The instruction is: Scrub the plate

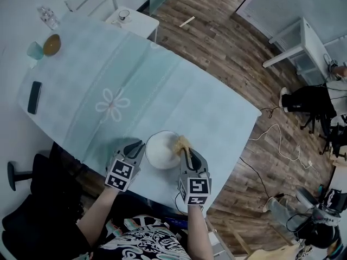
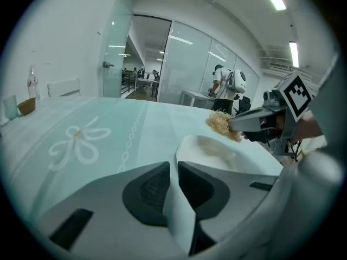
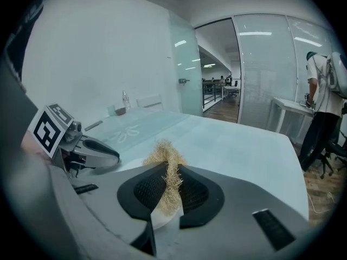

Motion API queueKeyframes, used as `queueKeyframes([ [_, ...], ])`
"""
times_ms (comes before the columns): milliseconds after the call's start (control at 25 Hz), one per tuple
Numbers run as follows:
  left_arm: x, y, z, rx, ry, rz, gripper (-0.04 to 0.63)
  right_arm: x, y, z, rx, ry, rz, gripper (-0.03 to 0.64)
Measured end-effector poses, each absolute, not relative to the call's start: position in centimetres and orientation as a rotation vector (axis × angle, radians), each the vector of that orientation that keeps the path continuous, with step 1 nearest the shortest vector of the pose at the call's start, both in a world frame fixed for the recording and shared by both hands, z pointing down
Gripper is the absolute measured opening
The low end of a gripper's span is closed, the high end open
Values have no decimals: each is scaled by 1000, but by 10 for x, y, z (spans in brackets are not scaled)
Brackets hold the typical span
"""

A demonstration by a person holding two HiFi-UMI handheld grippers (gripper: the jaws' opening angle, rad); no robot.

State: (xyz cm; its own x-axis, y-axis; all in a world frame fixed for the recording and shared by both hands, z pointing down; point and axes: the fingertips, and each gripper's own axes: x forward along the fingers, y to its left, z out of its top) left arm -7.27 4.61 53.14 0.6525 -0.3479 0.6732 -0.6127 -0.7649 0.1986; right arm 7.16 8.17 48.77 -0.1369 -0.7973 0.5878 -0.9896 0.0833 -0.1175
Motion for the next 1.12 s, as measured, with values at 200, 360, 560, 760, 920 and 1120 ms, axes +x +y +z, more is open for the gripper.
queueKeyframes([
  [200,-70,49,532,2442,-706,871,72,57,84,494,1696,-2021,634,63],
  [360,-69,50,534,2437,-685,872,72,54,89,511,1670,-2001,674,63],
  [560,-68,54,539,2385,-645,865,72,57,96,524,1660,-1993,737,63],
  [760,-66,49,528,2307,-588,760,73,57,95,527,1660,-1997,746,63],
  [920,-65,45,520,2190,-528,618,86,59,96,528,1675,-1995,753,63],
  [1120,-63,47,515,2147,-458,561,87,57,93,528,1678,-1999,750,63],
])
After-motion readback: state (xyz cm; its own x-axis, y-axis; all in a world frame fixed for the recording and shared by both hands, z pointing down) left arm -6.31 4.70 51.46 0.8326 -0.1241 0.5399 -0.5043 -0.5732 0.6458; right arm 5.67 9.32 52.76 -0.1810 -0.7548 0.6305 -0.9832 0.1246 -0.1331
